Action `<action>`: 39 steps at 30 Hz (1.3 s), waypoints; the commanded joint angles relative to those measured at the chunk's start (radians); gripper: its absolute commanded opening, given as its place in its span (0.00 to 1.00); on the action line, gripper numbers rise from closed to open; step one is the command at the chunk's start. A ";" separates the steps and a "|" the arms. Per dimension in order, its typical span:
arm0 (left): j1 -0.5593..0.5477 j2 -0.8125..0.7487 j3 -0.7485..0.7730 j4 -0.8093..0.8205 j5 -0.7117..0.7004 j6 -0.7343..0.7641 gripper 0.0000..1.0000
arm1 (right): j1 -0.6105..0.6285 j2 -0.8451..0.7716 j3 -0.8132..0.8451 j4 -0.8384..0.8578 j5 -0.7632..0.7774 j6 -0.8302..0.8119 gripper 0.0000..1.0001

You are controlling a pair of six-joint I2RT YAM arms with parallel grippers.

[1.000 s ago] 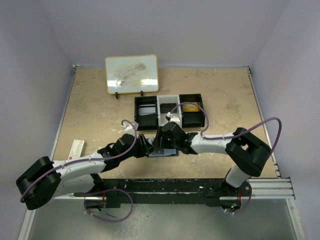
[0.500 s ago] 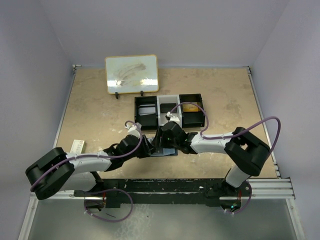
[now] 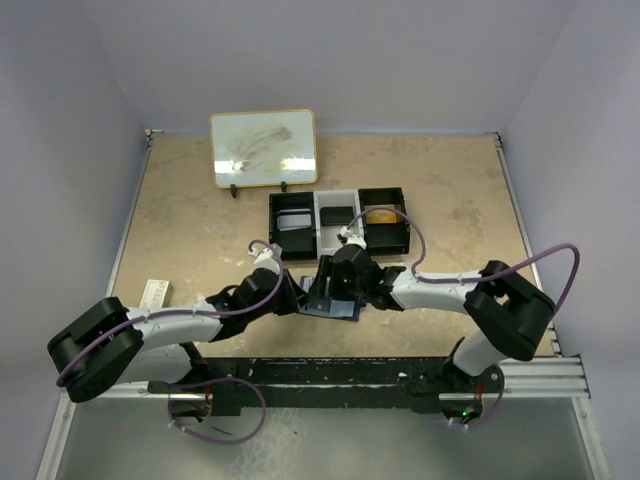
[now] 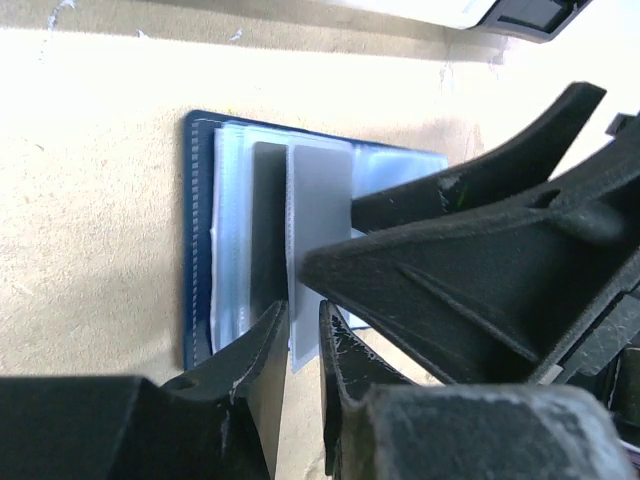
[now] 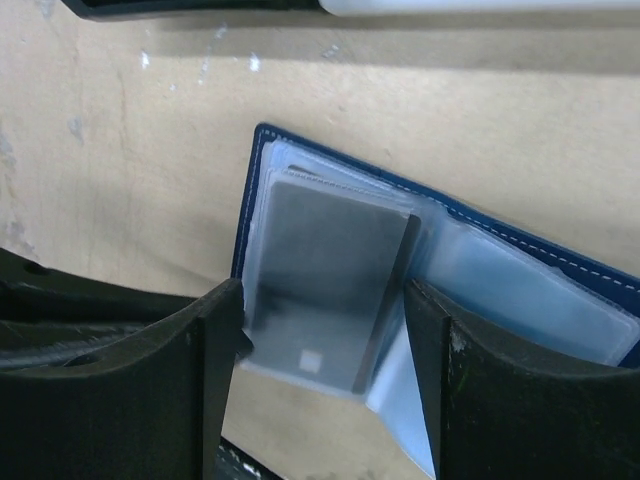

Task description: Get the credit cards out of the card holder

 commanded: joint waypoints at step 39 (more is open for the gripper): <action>-0.049 -0.445 0.103 -0.635 -0.442 -0.068 0.44 | 0.085 0.211 0.301 -0.470 0.274 0.042 0.72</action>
